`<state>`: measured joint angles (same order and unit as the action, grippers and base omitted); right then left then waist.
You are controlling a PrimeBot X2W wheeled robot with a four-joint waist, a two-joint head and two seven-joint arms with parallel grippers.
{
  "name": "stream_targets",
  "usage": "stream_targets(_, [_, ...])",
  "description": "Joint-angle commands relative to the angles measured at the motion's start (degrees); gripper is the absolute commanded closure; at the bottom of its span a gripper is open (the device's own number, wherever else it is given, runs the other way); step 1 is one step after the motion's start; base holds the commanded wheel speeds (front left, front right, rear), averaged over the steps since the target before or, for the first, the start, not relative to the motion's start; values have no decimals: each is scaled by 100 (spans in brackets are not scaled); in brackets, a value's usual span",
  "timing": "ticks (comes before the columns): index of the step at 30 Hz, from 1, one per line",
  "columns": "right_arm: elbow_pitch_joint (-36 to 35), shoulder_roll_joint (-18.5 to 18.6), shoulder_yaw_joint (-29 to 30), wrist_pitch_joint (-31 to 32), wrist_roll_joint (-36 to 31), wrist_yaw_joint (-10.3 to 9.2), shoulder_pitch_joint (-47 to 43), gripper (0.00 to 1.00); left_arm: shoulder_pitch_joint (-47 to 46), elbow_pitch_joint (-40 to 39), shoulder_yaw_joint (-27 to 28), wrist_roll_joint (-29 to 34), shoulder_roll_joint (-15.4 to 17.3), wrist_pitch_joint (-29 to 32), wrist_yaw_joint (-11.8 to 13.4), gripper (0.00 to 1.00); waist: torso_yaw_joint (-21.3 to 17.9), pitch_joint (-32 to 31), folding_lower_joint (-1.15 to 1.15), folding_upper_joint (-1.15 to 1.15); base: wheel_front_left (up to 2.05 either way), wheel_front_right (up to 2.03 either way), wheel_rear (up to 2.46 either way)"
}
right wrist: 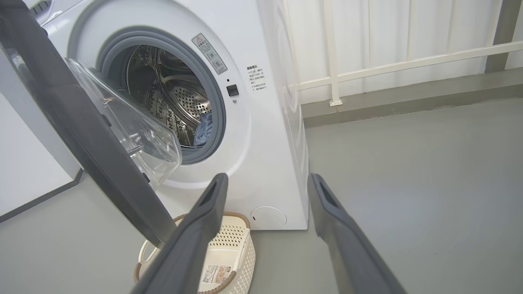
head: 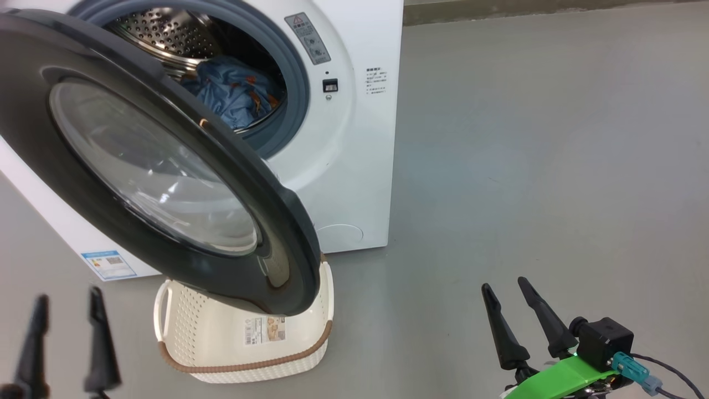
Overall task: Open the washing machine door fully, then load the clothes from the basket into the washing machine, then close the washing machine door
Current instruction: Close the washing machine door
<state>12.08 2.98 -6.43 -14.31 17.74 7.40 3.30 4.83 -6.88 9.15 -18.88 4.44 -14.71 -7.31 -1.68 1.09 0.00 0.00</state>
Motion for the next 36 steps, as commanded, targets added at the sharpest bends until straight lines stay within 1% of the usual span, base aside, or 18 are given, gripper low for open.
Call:
stream_targets(1, [-154,-10,-151,-69,-46,9,70,0,18,-11,135,415,12,-28,-18,0,-6,-4,0,0,0,0,0])
stream_targets(5, [-161,-10,-167,-69,-54,9,73,0,183,221,77,925,-73,-29,-8,0,-14,13,0,0,0,0,0])
stream_targets(8, [-162,-10,-173,-69,-64,9,68,0,294,372,58,1121,-115,-29,70,0,-19,17,0,0,0,0,0])
stream_targets(17, [-159,-10,-166,-69,-75,9,44,0,449,914,-69,1387,-147,-29,266,0,11,6,0,0,0,0,0])
stream_targets(21, [-157,-10,-172,-69,-62,9,49,0,438,966,-121,1342,-152,-29,308,0,13,11,0,0,0,0,0])
stream_targets(36, [-103,-11,-143,-69,-61,9,92,0,324,742,-138,1226,-156,-29,277,0,3,19,0,0,0,0,0])
